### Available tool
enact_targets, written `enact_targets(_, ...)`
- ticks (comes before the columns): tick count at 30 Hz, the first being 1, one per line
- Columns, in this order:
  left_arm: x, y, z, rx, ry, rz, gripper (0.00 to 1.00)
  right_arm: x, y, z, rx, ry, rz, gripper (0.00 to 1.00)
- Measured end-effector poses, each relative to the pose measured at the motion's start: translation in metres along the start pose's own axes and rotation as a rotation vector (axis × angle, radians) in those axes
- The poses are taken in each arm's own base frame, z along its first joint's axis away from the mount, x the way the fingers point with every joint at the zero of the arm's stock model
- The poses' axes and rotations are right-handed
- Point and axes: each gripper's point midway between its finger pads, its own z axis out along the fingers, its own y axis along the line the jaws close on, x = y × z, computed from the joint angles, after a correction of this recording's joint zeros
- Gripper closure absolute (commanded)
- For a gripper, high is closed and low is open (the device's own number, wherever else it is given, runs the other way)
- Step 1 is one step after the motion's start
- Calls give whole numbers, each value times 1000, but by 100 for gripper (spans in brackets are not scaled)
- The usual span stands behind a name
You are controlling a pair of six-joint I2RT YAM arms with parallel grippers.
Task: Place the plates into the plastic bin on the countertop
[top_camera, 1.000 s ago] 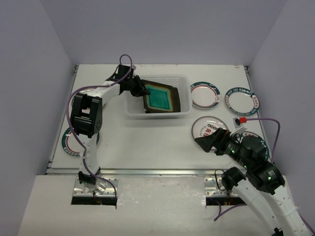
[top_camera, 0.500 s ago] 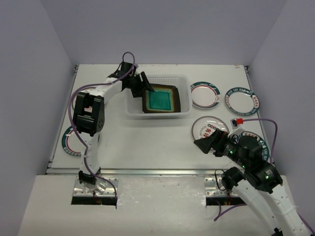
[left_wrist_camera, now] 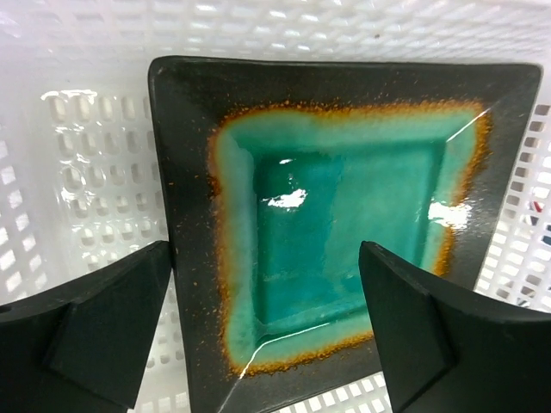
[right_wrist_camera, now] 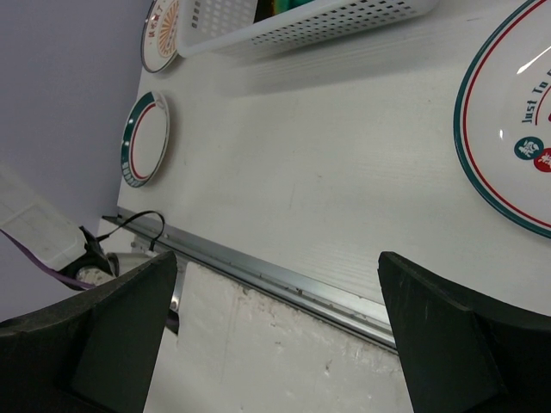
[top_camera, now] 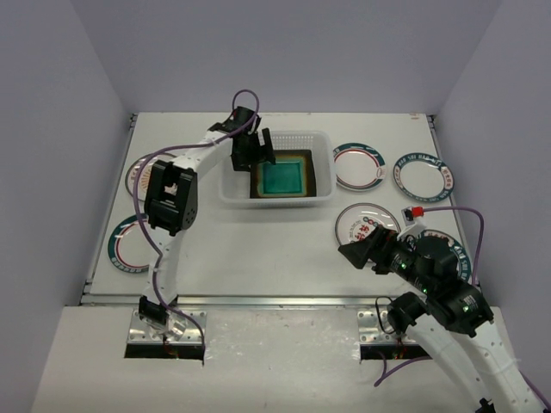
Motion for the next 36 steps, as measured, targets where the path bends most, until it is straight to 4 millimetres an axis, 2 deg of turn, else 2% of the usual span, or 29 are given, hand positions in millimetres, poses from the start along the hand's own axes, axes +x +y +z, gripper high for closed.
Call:
enact_targets(1,2,-1,1,-12,-1,8,0,0,0,0,0,0,0,1)
enact_targets(7,7,-2,1,-74,-18,51,0,0,0,0,1,2,-7,1)
enact_targets(10,6,0,-7,-103,-32,68,0,1,-1,2,7,9,-10,1)
enact_targets(14,-10,-8,-35,-101,-96,85,0,3,-3,4,17,24,-16,1)
enact_targets(19,-40,-25,-88,-82,-226,105,0,5,-4,8,17,49,-39,1)
enact_targets(21,-49,-28,-113,-78,-286,102,0,7,-3,10,15,66,-54,1)
enact_targets(23,-48,-22,-148,-85,-348,93,0,9,-2,13,14,90,-68,1)
enact_targets(25,-39,-13,-190,-90,-408,79,0,9,1,18,5,112,-75,1)
enact_targets(27,-32,-2,-244,-61,-531,57,0,10,3,23,1,127,-67,1)
enact_targets(29,-12,24,-299,-31,-659,16,0,9,4,31,-16,116,-54,1)
enact_targets(30,-2,45,-326,-32,-727,-17,0,10,6,36,-41,103,-46,1)
enact_targets(31,6,69,-344,-65,-781,-56,0,13,7,42,-76,89,-32,1)
enact_targets(33,13,109,-391,-141,-931,-140,0,27,5,52,-132,102,10,1)
enact_targets(34,15,119,-409,-167,-989,-163,0,36,3,58,-150,128,34,1)
enact_targets(36,17,127,-414,-198,-1014,-166,0,52,0,69,-156,194,87,1)
